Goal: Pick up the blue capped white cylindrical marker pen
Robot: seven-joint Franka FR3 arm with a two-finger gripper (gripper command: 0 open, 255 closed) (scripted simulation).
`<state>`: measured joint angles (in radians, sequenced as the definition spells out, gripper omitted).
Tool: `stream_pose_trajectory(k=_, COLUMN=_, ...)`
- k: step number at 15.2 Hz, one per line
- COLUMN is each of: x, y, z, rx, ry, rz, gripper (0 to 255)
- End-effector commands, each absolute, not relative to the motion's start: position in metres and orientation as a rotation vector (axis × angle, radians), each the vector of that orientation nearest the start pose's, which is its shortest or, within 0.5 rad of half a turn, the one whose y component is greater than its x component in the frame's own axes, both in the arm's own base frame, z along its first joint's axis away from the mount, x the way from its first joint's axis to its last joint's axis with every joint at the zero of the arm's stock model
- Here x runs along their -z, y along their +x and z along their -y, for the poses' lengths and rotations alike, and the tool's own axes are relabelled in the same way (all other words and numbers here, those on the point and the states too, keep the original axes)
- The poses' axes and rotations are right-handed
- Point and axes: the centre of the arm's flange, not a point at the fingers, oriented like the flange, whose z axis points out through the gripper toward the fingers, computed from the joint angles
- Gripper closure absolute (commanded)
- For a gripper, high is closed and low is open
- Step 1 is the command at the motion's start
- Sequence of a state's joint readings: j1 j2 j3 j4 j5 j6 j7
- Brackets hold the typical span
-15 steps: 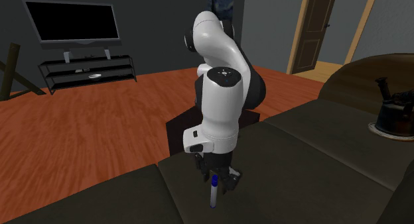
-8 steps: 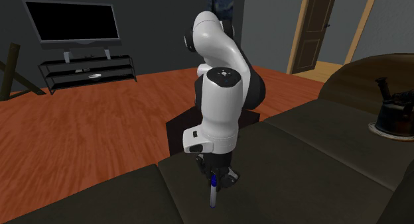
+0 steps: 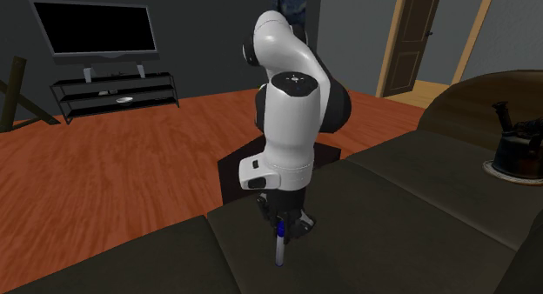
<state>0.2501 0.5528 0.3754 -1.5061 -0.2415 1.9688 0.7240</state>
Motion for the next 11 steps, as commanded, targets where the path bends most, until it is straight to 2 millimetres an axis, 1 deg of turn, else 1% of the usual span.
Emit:
stream_pose_trajectory(k=1, x=-0.368, y=0.593, z=-0.359, rx=-0.036, ry=-3.191, rz=-0.072, gripper=255)
stream_pose_trajectory(k=9, x=-0.410, y=0.593, z=-0.359, rx=-0.036, ry=-3.191, rz=-0.072, gripper=255)
stream_pose_trajectory(k=11, x=-0.411, y=0.593, z=-0.359, rx=-0.036, ry=-3.191, rz=-0.072, gripper=255)
